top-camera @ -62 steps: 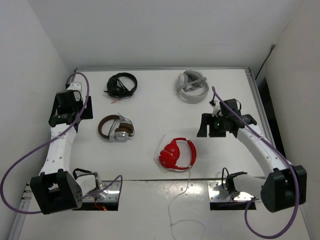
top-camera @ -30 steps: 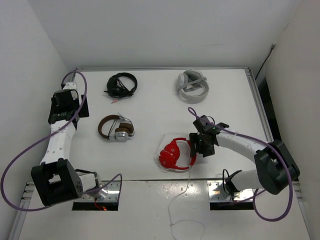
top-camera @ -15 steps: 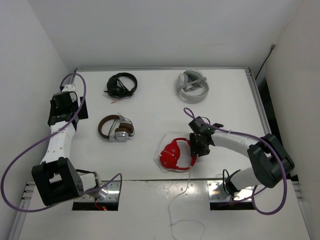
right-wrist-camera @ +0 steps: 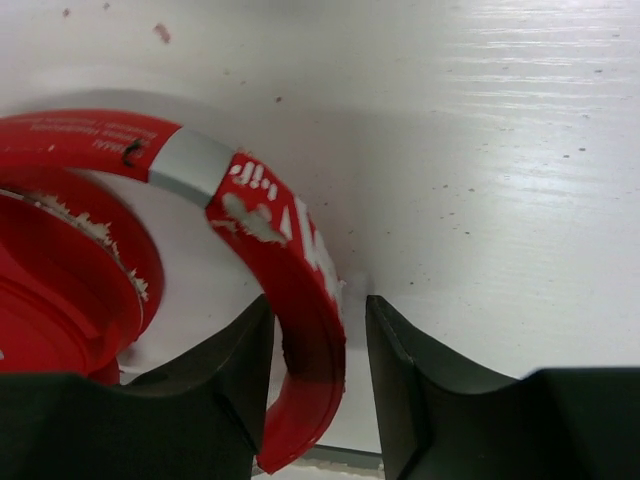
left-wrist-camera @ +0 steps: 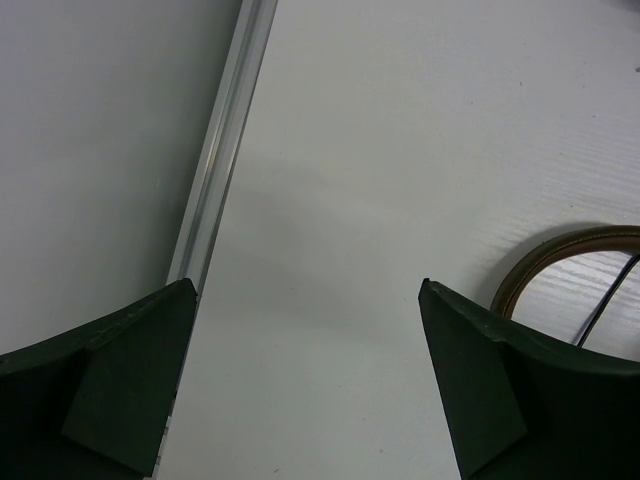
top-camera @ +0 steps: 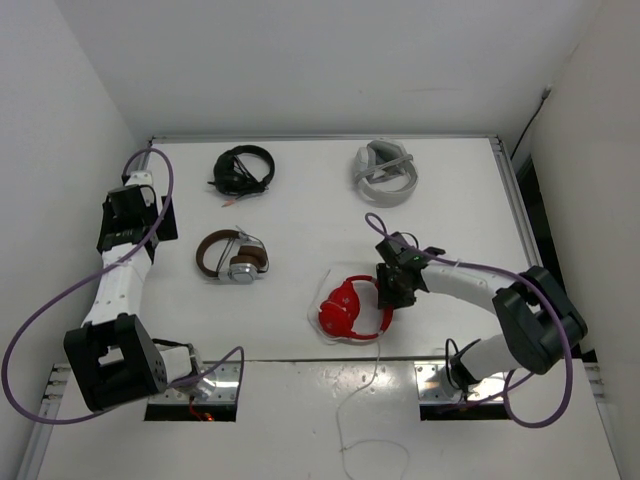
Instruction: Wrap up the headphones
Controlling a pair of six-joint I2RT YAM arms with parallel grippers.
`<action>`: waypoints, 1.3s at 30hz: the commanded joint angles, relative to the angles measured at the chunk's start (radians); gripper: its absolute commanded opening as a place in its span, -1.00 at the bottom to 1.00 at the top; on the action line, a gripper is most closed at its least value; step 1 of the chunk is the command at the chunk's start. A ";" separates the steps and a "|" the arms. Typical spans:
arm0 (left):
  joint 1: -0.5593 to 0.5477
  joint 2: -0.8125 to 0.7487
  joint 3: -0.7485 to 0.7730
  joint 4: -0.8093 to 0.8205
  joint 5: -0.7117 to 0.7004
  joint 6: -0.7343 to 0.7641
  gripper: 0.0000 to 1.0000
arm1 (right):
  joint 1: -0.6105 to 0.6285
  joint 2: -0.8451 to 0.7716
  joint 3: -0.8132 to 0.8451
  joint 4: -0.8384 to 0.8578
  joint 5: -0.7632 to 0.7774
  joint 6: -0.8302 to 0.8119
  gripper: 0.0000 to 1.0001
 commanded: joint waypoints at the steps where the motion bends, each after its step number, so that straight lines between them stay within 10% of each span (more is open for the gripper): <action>1: 0.013 0.004 0.001 0.032 0.008 0.004 0.99 | 0.019 -0.016 -0.004 0.032 -0.012 0.006 -0.24; 8: 0.013 0.022 0.019 0.032 0.008 0.004 0.99 | 0.009 -0.016 -0.015 0.032 -0.012 -0.003 -1.00; 31: -0.027 -0.225 -0.047 -0.071 0.553 0.210 0.97 | -0.455 -0.135 0.492 -0.042 -0.464 -0.468 -1.00; 39: -0.095 -0.362 -0.165 -0.082 0.997 0.127 0.82 | -0.485 -0.073 0.703 -0.131 -0.550 -0.503 -1.00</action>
